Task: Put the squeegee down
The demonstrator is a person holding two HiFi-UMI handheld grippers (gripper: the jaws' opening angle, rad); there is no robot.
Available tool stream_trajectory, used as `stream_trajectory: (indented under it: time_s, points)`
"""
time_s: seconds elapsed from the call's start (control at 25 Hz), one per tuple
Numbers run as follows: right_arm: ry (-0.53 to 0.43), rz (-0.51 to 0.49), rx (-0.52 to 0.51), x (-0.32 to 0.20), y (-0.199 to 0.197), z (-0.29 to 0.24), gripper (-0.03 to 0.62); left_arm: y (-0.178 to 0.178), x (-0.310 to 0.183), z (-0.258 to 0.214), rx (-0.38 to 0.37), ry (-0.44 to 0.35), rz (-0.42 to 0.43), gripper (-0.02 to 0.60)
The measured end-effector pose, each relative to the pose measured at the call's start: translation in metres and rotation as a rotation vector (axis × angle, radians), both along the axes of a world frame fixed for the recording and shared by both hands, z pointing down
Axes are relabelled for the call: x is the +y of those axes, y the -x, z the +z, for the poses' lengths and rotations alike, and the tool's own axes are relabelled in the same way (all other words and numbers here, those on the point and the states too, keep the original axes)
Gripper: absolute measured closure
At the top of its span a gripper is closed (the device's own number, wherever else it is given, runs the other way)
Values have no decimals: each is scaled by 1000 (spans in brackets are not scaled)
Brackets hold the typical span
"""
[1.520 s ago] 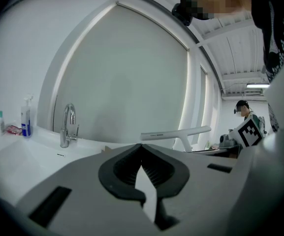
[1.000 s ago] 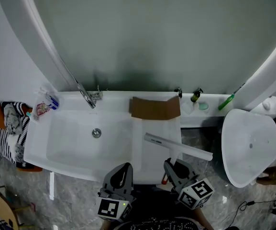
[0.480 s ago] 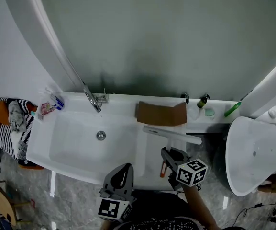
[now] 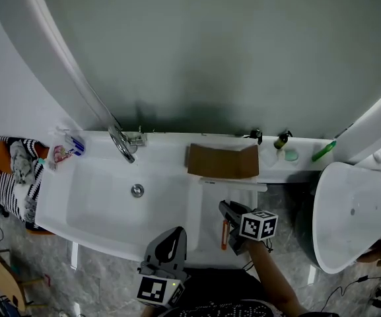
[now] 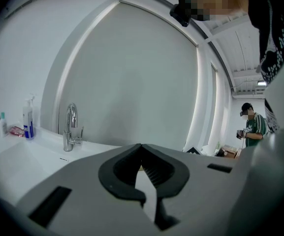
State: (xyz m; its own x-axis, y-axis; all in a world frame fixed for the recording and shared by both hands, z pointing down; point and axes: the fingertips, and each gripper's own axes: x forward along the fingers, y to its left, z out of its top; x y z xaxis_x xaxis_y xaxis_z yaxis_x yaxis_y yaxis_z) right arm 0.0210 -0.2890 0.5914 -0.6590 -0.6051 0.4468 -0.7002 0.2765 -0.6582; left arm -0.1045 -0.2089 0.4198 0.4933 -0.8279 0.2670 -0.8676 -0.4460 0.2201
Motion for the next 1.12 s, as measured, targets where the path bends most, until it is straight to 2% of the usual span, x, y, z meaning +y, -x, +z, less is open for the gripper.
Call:
stream_trajectory:
  time_s: [0.16,0.36,0.68,0.92,1.12]
  points:
    - [42,7,0,-5,-3,17,539,1,-5,2,-4,22,-17,577]
    - [84,17,-32,-8,-2,31,539,-1,-10,3,-5,-9,-15,577]
    - [165,76,-83,-8,-9,48,539,-3,-11,6,-12,-3,-19,577]
    - [250,105,-62,-8,-13,58,539,-5,-13,6,-5,9,-25,577]
    - [241,97,-15,-9,-12,60,537,-5,-13,7,-8,11,-25,577]
